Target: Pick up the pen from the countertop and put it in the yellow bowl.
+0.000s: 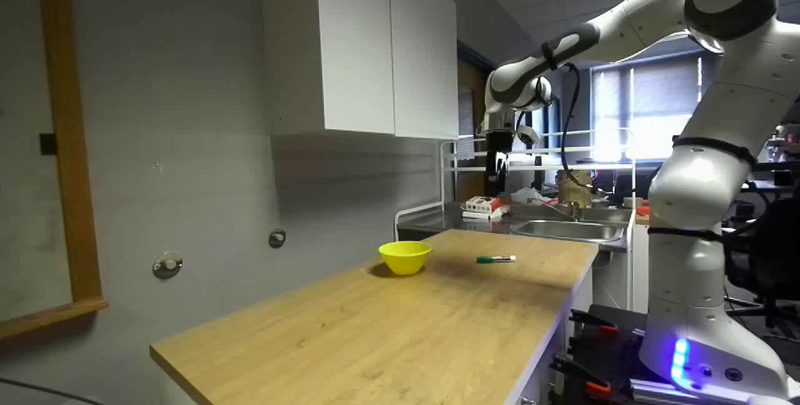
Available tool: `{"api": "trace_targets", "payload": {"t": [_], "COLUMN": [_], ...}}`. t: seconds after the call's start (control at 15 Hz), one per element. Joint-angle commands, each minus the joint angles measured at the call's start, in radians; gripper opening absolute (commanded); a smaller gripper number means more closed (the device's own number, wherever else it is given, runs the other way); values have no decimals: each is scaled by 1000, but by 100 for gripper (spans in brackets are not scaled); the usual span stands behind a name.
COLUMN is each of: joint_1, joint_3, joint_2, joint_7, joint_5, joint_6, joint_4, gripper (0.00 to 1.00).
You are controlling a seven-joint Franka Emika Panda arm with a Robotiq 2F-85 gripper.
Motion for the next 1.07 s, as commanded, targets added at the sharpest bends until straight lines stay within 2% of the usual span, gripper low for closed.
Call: {"api": "trace_targets", "payload": {"t": [0.0,0.47,0.67,1.0], "joint_1": [-23,-23,-25,-28], "joint_3": [20,20,19,5], "joint_2": [3,3,50,230], "joint_7": [-8,-8,-14,-89], "joint_5": [10,10,1,-15], "joint_6": [-2,-2,-2,5], "joint_4": [2,2,26,102], "gripper": [100,100,100,100]}}
